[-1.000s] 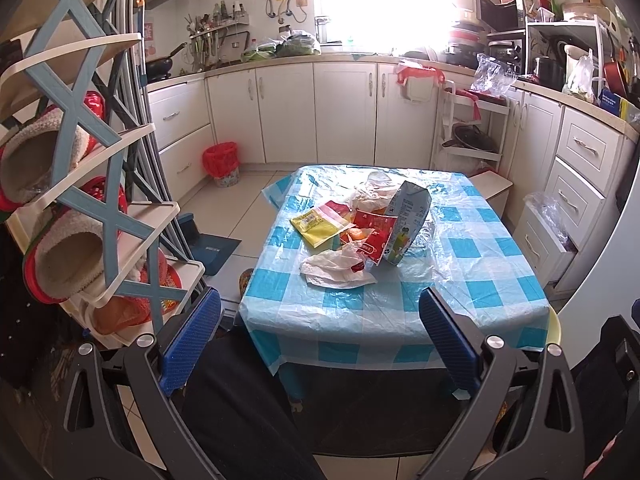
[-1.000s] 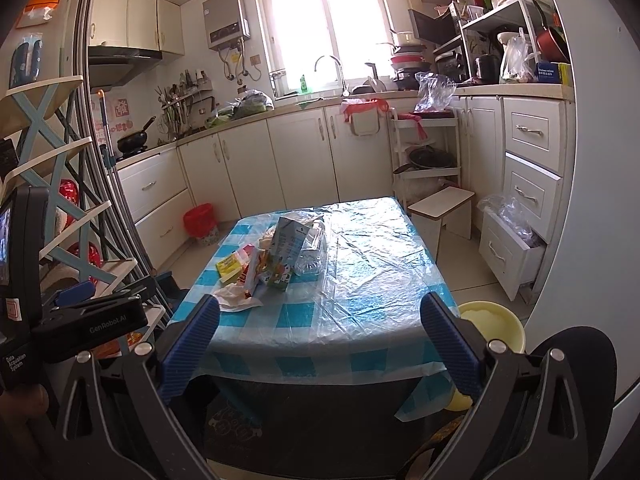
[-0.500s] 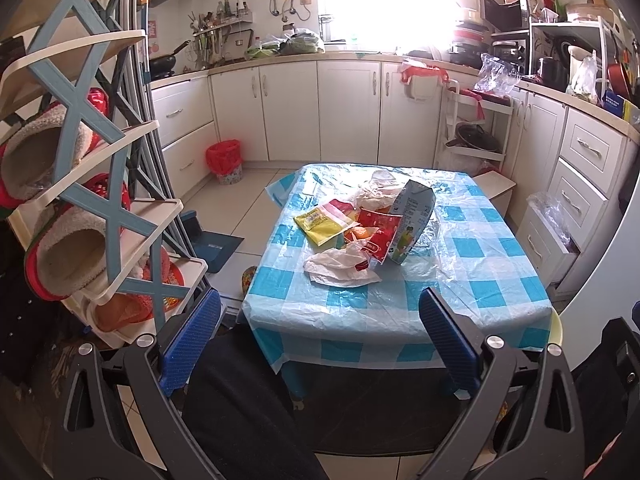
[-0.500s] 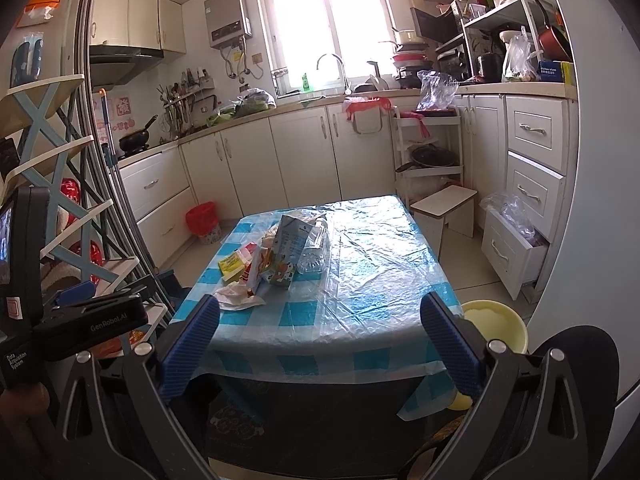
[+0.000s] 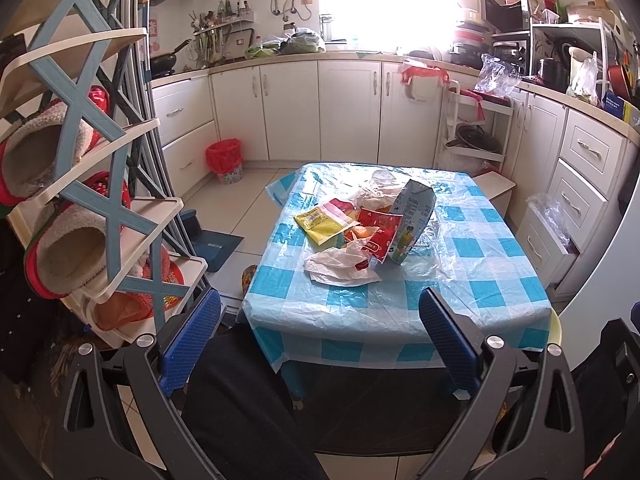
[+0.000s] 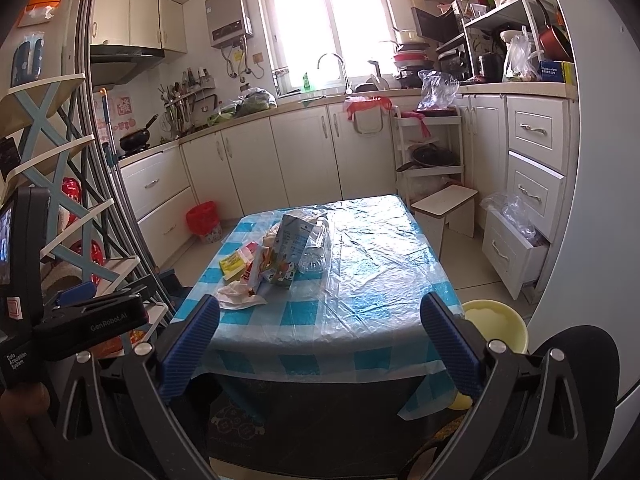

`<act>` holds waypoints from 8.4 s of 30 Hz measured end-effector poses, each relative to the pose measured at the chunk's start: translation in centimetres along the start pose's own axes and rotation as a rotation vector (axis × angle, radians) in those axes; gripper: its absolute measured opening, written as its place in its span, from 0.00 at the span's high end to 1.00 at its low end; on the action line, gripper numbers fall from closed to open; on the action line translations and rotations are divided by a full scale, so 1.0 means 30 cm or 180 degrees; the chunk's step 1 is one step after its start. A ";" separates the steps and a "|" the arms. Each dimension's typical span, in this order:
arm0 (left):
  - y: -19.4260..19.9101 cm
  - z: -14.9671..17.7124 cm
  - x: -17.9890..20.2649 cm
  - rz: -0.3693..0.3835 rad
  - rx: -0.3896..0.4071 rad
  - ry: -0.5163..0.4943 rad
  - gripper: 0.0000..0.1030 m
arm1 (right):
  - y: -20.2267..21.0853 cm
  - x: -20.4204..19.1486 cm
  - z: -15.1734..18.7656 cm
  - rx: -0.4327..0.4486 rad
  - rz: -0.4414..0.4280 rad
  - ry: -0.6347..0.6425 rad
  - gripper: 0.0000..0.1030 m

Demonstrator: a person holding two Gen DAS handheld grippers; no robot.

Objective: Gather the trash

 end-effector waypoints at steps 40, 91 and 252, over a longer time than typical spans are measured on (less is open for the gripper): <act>-0.227 0.002 -0.117 -0.0177 -0.0276 0.0239 0.08 | -0.177 0.011 0.019 -0.0324 -0.0036 0.0085 0.07; -0.949 -0.124 0.068 0.0529 -0.0572 -0.0868 1.00 | -0.517 -0.026 0.103 -0.0877 -0.0451 -0.0142 0.07; -0.911 0.099 0.109 0.1054 -0.0944 -0.0762 0.51 | -0.686 0.365 -0.148 -0.0314 -0.0156 -0.0065 0.24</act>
Point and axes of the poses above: each gripper's, at about its wrist camera, not at the fingertips, and y roughly against the way its jaws point, x to its right, z to its underside, the point moved 9 cm from there along -y, roughly the way its jaws point, and after that the axes turned 4 degrees about y, right-handed, at the moved point
